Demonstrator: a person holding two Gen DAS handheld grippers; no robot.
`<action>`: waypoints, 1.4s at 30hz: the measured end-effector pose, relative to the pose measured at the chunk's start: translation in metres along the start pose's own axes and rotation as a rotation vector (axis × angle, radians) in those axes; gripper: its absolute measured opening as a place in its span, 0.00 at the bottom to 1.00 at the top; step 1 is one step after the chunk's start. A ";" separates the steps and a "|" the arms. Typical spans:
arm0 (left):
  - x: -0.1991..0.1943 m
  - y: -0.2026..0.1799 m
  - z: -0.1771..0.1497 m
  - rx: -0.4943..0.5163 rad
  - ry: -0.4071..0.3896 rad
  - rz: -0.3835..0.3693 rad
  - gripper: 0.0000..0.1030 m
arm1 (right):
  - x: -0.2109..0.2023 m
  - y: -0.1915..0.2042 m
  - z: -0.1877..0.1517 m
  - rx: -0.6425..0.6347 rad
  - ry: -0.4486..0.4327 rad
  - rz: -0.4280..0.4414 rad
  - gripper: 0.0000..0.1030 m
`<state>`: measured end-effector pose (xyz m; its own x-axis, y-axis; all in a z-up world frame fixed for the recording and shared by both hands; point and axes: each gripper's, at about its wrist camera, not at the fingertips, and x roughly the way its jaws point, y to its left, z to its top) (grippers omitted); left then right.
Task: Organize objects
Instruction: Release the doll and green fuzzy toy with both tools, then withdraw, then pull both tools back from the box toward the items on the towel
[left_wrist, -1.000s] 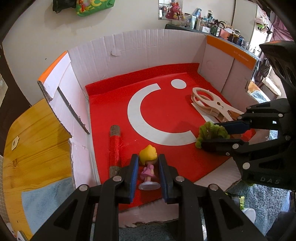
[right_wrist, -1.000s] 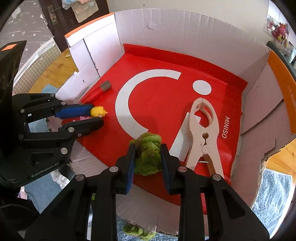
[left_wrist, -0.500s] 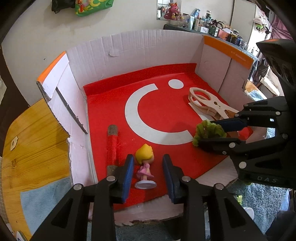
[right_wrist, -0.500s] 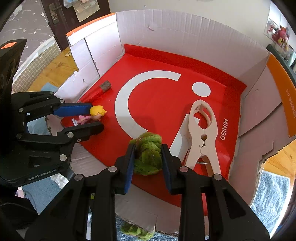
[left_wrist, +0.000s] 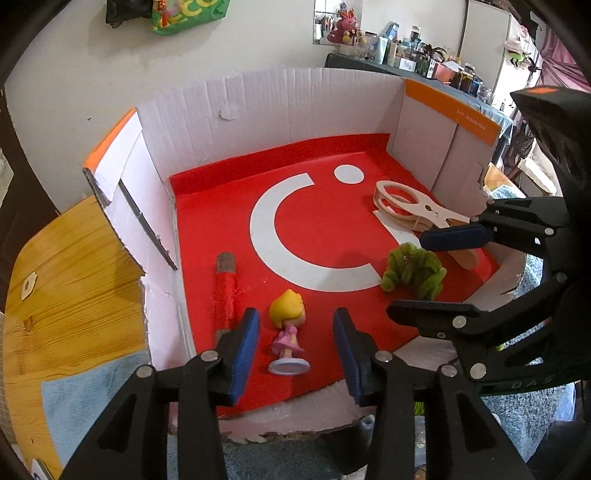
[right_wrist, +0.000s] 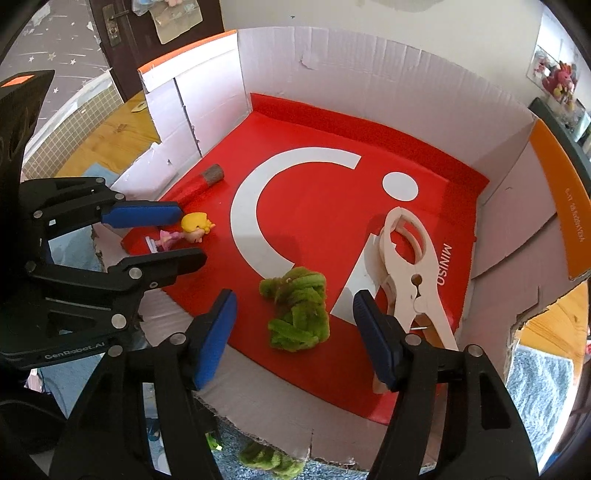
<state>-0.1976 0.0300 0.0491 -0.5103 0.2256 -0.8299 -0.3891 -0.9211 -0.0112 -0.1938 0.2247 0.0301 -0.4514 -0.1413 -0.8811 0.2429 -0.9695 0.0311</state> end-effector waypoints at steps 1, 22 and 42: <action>0.000 0.000 0.000 0.000 -0.001 -0.001 0.44 | -0.001 -0.001 -0.001 0.000 -0.001 0.001 0.62; -0.048 -0.012 -0.008 -0.001 -0.095 0.022 0.55 | -0.046 0.009 -0.008 0.007 -0.105 -0.008 0.63; -0.106 -0.024 -0.048 -0.083 -0.203 0.041 0.71 | -0.103 0.029 -0.042 0.036 -0.260 -0.026 0.77</action>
<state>-0.0974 0.0135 0.1108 -0.6716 0.2386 -0.7015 -0.3045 -0.9520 -0.0323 -0.1036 0.2195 0.1021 -0.6637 -0.1587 -0.7310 0.2000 -0.9793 0.0311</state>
